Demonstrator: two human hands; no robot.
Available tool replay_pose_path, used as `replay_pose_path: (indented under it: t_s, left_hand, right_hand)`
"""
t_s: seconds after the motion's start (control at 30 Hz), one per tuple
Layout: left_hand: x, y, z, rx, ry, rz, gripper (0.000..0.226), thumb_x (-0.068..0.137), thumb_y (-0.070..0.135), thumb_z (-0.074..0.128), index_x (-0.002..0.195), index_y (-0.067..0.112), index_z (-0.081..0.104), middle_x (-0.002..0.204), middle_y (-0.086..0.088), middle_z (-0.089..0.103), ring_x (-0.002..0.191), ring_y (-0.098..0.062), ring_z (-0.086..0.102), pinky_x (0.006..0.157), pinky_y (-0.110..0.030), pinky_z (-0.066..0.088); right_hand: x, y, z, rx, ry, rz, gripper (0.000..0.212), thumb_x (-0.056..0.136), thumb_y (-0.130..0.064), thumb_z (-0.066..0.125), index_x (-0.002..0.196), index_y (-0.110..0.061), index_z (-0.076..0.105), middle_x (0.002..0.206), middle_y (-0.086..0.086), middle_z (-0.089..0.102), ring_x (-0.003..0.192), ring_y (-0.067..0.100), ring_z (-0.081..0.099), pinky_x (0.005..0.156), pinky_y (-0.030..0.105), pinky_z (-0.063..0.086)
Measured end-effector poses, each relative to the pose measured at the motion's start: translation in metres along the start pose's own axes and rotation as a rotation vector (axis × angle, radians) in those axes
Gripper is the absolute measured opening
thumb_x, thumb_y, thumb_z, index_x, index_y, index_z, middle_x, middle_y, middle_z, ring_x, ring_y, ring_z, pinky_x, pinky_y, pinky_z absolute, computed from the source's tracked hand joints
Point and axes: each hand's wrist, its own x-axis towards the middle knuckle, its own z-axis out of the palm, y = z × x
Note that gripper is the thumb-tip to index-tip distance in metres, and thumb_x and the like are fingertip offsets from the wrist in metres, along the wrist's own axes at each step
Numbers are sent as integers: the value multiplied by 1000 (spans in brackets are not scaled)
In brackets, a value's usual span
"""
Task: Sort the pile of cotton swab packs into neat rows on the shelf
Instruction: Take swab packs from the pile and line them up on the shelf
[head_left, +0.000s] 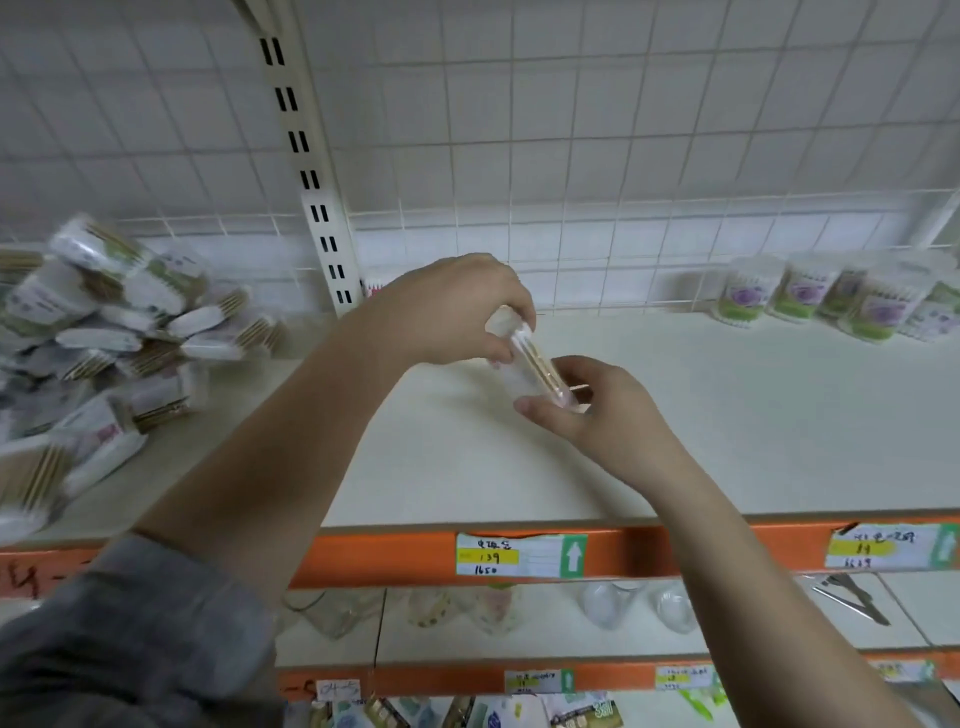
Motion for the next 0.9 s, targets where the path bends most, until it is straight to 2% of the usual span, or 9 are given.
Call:
replay_pose_path:
  t_s: [0.07, 0.13, 0.2, 0.3, 0.4, 0.5, 0.63, 0.8, 0.9]
  left_hand:
    - [8, 2, -2, -83, -23, -43, 24, 80, 31, 68, 102, 38, 60, 104, 18, 59, 97, -2, 48, 83, -33, 44]
    - [16, 4, -3, -163, -10, -65, 25, 83, 28, 66, 104, 39, 59, 97, 21, 61, 97, -1, 51, 82, -33, 46]
    - [22, 6, -2, -225, 29, -73, 25, 86, 25, 63, 107, 38, 59, 94, 20, 63, 93, 4, 53, 77, -28, 44]
    - [26, 3, 1, -276, 105, -105, 26, 90, 23, 60, 113, 35, 60, 97, 18, 63, 79, 16, 49, 66, -12, 36]
    - [18, -9, 7, -370, 219, -206, 26, 90, 22, 61, 115, 30, 61, 99, 15, 61, 82, 11, 52, 65, -3, 36]
    - [3, -23, 22, -373, 270, -334, 24, 91, 22, 60, 114, 25, 62, 100, 9, 62, 92, -3, 55, 79, -18, 39]
    - [-17, -35, 57, -393, 229, -547, 24, 90, 25, 61, 113, 23, 63, 97, 9, 60, 103, -11, 56, 91, -27, 42]
    - [-31, -45, 82, -377, 266, -782, 23, 89, 25, 60, 112, 18, 63, 101, 2, 62, 101, -16, 56, 89, -29, 42]
    - [-34, -48, 87, -375, 230, -858, 26, 90, 27, 59, 114, 19, 62, 110, -1, 62, 99, -16, 55, 87, -27, 40]
  right_hand:
    - [9, 0, 3, -43, 95, -18, 31, 77, -39, 72, 99, -25, 55, 72, -9, 59, 64, 3, 54, 57, 9, 38]
    - [18, 2, 4, -61, 141, -19, 30, 81, -36, 70, 98, -20, 51, 65, -9, 55, 57, 4, 50, 53, 12, 37]
    - [26, 6, 3, -62, 120, -1, 28, 83, -33, 68, 97, -15, 52, 67, -8, 55, 58, 5, 50, 52, 13, 37]
    - [39, 14, -3, -18, 51, 35, 25, 85, -30, 67, 99, -13, 55, 77, -6, 60, 64, 5, 53, 51, 11, 36]
    - [57, 23, -11, 18, 22, 74, 23, 85, -28, 66, 98, -10, 58, 81, -2, 61, 66, 10, 53, 55, 18, 38]
    - [80, 31, -17, 162, 14, 124, 22, 86, -23, 67, 102, -8, 62, 82, 0, 62, 71, 15, 56, 60, 21, 42]
    - [109, 39, -13, 263, 3, 170, 18, 85, -20, 68, 100, -10, 63, 81, 0, 62, 69, 12, 57, 63, 21, 44]
    - [140, 47, 5, 295, 101, 193, 14, 81, -20, 72, 91, -11, 67, 85, 5, 65, 77, 17, 58, 78, 31, 48]
    - [152, 47, 14, 288, 111, 204, 9, 81, -18, 71, 77, -16, 63, 78, 2, 64, 72, 16, 55, 68, 25, 45]
